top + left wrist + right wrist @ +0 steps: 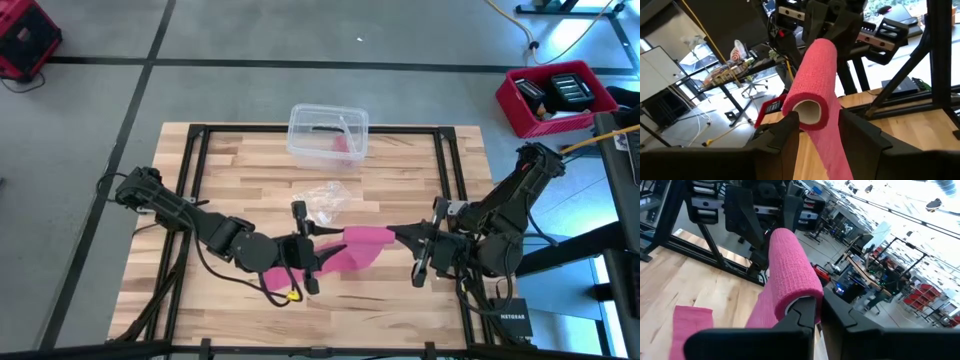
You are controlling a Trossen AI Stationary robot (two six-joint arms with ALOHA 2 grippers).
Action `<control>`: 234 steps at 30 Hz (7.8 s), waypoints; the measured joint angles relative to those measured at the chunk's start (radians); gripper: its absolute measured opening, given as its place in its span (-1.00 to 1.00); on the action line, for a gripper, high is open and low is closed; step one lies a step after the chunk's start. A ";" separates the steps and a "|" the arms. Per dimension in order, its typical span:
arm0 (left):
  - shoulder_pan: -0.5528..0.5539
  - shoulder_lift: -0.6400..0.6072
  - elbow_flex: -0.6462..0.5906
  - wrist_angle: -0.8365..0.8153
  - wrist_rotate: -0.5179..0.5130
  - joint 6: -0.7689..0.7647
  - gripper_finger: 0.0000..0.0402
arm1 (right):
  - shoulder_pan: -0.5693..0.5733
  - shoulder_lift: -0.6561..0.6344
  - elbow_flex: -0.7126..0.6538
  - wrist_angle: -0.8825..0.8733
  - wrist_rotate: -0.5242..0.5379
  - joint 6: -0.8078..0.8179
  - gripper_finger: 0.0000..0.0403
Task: Roll bandage
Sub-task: Roll the pink bandage
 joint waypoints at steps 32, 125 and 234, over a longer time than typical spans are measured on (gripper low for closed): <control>0.019 0.001 0.000 0.020 0.021 0.075 -0.83 | -0.040 0.024 0.000 0.004 -0.097 0.056 -0.72; 0.171 -0.083 0.027 -0.247 0.407 -0.283 -0.64 | -0.161 0.199 0.000 0.115 0.035 -0.428 -0.45; 0.192 0.146 -0.019 -0.289 0.053 -0.054 -0.65 | -0.382 0.269 -0.001 -0.314 -0.435 0.222 -0.41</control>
